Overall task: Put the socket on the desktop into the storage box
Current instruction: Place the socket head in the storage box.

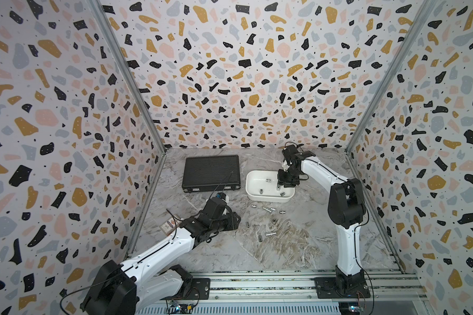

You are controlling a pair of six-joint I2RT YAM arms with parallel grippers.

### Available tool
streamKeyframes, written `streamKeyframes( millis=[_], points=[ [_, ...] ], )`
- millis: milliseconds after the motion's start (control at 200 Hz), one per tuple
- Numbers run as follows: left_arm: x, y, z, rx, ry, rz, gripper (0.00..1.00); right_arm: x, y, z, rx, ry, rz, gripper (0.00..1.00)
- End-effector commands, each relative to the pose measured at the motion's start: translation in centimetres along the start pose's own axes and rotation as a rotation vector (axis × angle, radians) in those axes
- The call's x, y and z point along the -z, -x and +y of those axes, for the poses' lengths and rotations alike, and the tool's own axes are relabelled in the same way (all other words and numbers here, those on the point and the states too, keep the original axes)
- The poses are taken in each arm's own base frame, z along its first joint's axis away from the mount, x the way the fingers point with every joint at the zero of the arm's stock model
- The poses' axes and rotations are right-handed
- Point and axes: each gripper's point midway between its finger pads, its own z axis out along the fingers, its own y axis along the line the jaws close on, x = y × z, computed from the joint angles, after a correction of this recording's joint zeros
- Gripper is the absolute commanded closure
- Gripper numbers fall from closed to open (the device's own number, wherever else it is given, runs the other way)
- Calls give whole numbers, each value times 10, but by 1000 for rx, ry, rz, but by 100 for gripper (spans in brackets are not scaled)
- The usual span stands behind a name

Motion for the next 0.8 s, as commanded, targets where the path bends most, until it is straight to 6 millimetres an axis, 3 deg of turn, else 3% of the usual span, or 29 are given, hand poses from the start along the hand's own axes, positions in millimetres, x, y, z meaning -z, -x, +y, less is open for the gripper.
streamKeyframes(
  millis=[0, 425, 796],
  points=[
    [5, 10, 5, 10, 49, -20, 43, 30, -5, 16, 37, 64, -56, 61],
    [7, 14, 17, 30, 143, 5, 43, 73, -69, 38, 133, 272, -110, 57],
    [10, 23, 18, 14, 183, 28, 41, 103, -133, 35, 218, 387, -132, 55]
  ],
)
